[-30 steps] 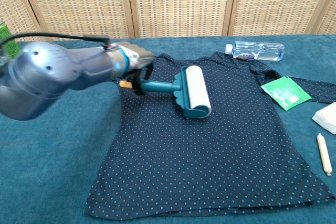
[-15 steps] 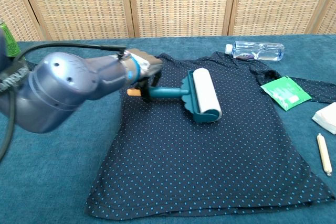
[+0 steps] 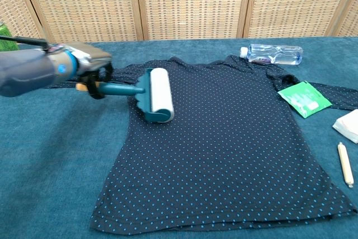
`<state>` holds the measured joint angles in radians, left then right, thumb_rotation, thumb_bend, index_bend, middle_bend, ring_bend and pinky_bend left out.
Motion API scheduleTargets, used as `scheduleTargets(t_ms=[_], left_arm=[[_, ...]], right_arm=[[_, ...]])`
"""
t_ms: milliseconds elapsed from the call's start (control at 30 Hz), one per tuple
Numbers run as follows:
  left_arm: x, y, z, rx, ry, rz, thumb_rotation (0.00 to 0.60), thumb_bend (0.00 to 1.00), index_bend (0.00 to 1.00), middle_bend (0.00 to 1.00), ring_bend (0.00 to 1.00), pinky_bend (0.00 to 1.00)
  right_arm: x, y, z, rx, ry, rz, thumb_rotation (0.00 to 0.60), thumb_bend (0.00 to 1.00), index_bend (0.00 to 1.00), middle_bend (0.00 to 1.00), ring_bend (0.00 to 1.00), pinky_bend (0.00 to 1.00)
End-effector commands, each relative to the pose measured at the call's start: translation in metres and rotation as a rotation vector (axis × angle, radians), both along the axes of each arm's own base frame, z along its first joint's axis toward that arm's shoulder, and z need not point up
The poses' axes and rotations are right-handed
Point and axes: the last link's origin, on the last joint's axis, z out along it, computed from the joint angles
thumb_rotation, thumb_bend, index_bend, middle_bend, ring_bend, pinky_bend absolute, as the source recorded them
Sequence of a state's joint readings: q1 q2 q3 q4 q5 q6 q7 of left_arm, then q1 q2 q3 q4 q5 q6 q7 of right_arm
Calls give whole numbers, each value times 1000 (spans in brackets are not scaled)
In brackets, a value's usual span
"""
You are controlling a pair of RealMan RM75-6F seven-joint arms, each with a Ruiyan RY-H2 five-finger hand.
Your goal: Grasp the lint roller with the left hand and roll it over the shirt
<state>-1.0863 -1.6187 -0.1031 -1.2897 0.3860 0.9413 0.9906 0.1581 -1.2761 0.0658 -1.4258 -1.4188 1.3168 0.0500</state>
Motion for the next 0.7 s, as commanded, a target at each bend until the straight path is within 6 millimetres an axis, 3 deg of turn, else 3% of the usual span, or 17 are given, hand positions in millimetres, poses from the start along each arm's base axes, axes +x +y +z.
scheduleTargets(t_ms=[33,367,700], left_arm=[[-14,-2,9,1,-3,14,600,736,912,808,714,722],[-20,2,14,-6,-23,15,600,736,911,808,714,720],[12,4,-12,-54,-25,-28,600,735,908,808,714,720]], right_arm=[[2,1,-1,3,2,5,600,55,0,0,0,0],[4,2,-2,6,6,13,600,55,0,0,0,0],[-1,0,-1,5,5,-3,600,54,0,0,0,0]])
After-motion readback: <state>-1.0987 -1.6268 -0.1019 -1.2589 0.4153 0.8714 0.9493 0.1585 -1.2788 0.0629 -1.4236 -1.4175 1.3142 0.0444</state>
